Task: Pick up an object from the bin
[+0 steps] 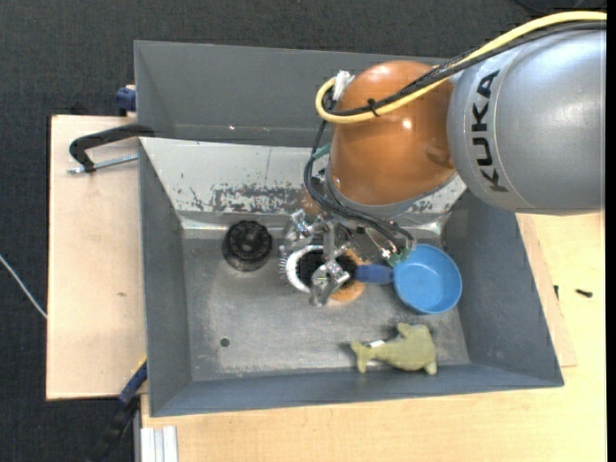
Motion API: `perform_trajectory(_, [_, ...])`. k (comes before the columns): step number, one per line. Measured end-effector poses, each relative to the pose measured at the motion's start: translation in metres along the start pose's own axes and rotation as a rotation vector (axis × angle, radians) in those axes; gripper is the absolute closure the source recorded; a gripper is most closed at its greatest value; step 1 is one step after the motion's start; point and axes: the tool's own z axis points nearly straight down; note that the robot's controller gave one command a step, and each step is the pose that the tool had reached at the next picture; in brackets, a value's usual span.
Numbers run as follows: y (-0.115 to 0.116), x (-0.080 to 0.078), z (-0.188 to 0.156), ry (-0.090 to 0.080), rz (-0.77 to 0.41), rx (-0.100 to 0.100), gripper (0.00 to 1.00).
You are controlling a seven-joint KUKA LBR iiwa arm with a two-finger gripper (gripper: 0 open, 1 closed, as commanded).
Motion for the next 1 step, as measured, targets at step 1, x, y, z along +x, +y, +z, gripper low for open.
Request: perform_trajectory(1, [-0.0072, -0.0056, -0.046, 0.002, 0.032, 0.0, 1.0])
